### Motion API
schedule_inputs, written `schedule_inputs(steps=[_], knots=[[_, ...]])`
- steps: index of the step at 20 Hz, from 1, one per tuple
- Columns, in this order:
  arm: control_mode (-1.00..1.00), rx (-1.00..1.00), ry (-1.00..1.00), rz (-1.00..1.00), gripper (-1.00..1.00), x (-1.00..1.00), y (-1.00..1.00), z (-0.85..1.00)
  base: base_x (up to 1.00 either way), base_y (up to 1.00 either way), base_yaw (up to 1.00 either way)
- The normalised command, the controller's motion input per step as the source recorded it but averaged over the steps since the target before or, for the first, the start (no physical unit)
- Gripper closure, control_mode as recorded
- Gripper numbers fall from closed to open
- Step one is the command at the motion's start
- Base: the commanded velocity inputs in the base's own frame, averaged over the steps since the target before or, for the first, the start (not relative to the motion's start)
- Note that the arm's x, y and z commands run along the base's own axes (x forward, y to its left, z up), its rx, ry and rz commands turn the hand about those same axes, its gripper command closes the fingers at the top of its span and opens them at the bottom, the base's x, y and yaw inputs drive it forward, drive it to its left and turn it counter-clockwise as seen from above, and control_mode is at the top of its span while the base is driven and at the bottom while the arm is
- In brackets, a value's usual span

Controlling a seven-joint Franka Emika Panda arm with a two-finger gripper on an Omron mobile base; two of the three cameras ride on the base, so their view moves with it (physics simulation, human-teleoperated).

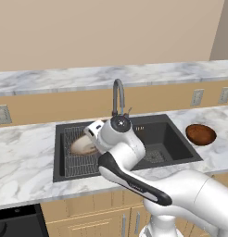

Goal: Rinse each bowl for a few seconds and place them down in the sink or on the counter.

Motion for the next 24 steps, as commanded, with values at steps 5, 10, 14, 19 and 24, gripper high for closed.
schedule_inputs(steps=[5, 10, 14, 19, 24], knots=[[-1.0, 0.0, 0.06, 0.09, 1.0, -0.13, 0.15, 0.02, 0.0, 0.0, 0.0], [-1.0, 0.0, 0.07, 0.09, 1.0, -0.1, 0.17, 0.03, 0.0, 0.0, 0.0], [-1.0, 0.0, 0.08, 0.08, 1.0, -0.08, 0.19, 0.02, 0.0, 0.0, 0.0], [-1.0, 0.0, 0.04, 0.07, 1.0, -0.11, 0.21, 0.0, 0.0, 0.0, 0.0], [-1.0, -0.04, -0.01, 0.03, 1.0, -0.17, 0.2, 0.0, 0.0, 0.0, 0.0]])
